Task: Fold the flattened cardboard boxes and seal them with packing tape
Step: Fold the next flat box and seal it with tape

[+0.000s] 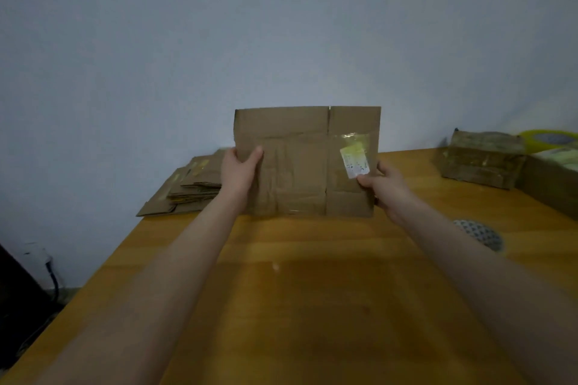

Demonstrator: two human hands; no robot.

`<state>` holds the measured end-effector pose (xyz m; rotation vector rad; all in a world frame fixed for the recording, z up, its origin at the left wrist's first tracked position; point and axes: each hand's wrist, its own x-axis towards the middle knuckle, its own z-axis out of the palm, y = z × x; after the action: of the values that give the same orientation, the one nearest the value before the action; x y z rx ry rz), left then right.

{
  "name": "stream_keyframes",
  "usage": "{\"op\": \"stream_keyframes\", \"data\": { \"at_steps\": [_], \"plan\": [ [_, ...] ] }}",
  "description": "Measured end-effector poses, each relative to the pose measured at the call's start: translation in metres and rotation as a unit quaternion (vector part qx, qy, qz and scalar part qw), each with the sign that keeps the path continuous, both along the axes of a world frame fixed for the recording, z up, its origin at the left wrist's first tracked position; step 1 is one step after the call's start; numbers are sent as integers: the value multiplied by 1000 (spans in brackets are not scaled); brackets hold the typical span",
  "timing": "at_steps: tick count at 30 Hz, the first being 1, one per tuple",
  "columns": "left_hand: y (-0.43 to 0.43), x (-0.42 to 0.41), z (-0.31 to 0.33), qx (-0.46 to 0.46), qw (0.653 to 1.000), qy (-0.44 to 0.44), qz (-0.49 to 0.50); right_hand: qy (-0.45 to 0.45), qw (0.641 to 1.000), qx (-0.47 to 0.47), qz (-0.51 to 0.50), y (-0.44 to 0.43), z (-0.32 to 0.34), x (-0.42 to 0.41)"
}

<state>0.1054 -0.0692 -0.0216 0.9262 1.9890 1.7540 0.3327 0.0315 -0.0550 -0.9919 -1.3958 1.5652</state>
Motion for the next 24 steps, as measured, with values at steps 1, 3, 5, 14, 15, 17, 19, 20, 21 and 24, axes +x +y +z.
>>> {"op": "stream_keyframes", "data": {
  "at_steps": [1, 3, 5, 14, 15, 17, 19, 20, 21, 24],
  "plan": [
    [-9, 10, -5, 5, 1000, -18, -15, -11, 999, 27, -13, -6, 0, 8],
    [-21, 24, -21, 0, 999, -26, -45, -2, 997, 70, -34, -21, 0, 23],
    [-35, 40, -31, 15, 997, -33, -74, 2, 994, 99, -51, -35, -4, 33],
    [-62, 60, -53, 25, 987, -29, -159, -97, 981, 166, 11, -49, -30, 42],
    [-63, 61, -54, 20, 986, -20, -164, -112, 978, 177, 17, -45, -30, 41],
    [-62, 63, -56, 20, 987, 4, -158, -139, 969, 201, 23, -39, -30, 41],
    [-61, 64, -54, 40, 991, 30, -126, -141, 964, 221, 33, -36, -29, 41],
    [-60, 64, -53, 51, 992, 48, -104, -135, 963, 229, 42, -36, -29, 42],
    [-59, 64, -52, 61, 992, 70, -87, -126, 962, 236, 48, -37, -29, 43],
    [-58, 64, -47, 68, 988, 117, -80, -95, 964, 246, 47, -41, -19, 44]
  ]
}}
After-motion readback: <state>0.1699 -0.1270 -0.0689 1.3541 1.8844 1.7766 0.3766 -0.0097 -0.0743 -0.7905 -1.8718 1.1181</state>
